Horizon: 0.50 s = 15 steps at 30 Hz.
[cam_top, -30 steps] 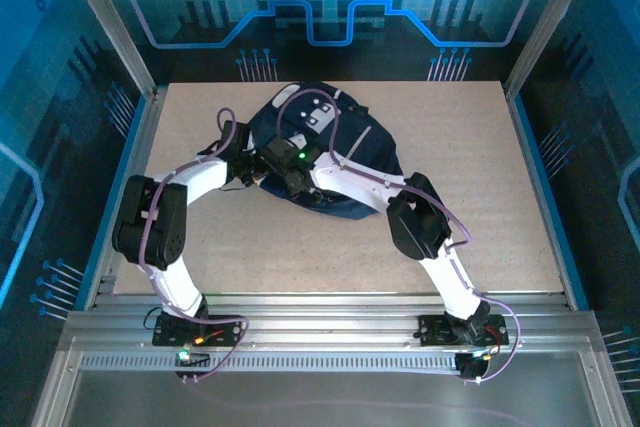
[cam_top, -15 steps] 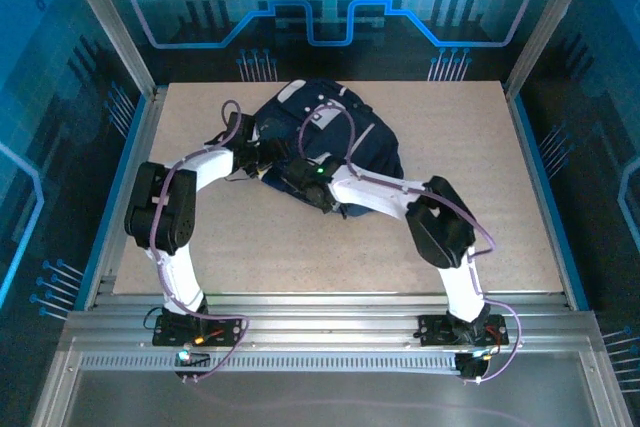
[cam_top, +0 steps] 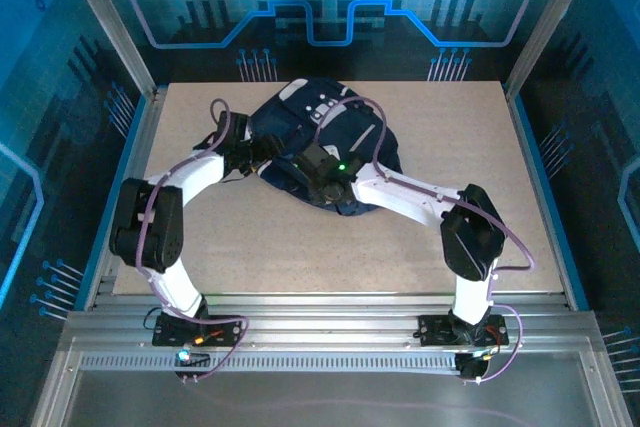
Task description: Pack the student bag
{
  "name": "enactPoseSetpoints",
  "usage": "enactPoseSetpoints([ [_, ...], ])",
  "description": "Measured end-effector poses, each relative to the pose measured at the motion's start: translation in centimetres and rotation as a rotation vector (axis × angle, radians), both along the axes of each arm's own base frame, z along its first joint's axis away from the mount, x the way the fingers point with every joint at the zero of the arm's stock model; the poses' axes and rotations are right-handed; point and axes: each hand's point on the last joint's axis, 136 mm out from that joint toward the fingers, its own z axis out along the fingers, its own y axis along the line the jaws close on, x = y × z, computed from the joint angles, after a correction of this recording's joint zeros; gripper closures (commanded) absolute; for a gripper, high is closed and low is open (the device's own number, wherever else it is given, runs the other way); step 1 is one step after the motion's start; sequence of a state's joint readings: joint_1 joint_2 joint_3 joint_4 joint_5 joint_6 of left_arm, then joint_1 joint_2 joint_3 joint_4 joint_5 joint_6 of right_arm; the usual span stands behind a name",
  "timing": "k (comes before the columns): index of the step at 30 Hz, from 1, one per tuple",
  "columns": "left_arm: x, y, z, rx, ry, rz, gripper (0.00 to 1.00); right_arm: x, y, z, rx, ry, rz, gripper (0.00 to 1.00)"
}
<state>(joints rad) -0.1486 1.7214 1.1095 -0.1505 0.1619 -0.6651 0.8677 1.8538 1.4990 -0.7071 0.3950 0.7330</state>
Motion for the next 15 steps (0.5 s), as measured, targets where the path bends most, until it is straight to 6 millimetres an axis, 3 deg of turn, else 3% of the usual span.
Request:
enactPoseSetpoints([
  [4, -1.1, 0.0, 0.7, -0.027, -0.008, 0.011, 0.24, 0.9, 0.3, -2.1, 0.057, 0.028, -0.05, 0.6],
  [9, -2.1, -0.7, -0.1, -0.035, 0.016, 0.007, 0.25, 2.7, -0.5, -4.0, 0.071, 0.041, -0.1, 0.57],
  [15, -2.4, -1.6, -0.1, -0.046, 0.018, -0.012, 0.24, 4.3, 1.6, -1.3, 0.024, -0.074, -0.032, 0.59],
])
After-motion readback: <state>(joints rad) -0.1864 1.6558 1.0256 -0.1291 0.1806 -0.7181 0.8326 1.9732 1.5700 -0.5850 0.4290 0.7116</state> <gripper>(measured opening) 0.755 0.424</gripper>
